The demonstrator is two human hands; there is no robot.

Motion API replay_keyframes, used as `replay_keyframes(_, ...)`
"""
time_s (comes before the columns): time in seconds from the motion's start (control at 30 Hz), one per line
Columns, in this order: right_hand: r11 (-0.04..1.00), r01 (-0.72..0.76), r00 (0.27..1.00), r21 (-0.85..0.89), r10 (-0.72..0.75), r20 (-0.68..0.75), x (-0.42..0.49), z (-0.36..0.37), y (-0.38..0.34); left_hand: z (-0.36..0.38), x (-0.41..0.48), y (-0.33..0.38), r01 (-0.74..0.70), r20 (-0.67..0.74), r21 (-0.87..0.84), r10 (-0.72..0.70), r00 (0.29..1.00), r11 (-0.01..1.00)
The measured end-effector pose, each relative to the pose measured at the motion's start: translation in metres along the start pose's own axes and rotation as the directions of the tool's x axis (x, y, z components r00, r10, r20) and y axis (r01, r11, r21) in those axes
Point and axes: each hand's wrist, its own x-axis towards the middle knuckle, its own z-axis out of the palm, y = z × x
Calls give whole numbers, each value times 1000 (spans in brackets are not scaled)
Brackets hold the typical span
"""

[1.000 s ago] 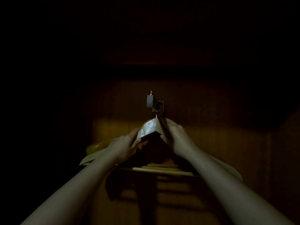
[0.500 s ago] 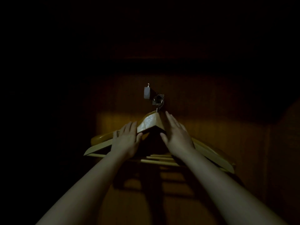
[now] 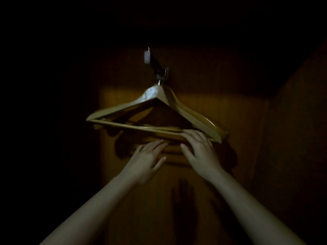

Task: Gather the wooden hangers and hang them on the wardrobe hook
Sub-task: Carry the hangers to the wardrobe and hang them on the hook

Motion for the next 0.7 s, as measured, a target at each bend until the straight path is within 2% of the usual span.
replay_keyframes(0.27, 985, -170, 967, -28, 172, 187, -109, 28, 15, 66, -63, 25, -34, 253, -203, 86, 964, 979)
replay_keyframes(0.47, 922, -359, 867, -146, 388, 313, -194, 52, 13, 126, -103, 29, -29, 462, -331, 188, 867, 943)
replay_keyframes(0.6, 814, -521, 709, -257, 580, 402, -252, 75, 3, 168, -141, 32, -26, 608, -371, 264, 749, 928)
replay_keyframes(0.7, 695, -625, 526, -355, 711, 467, -298, 90, -17, 193, -178, 32, -23, 696, -409, 329, 638, 912)
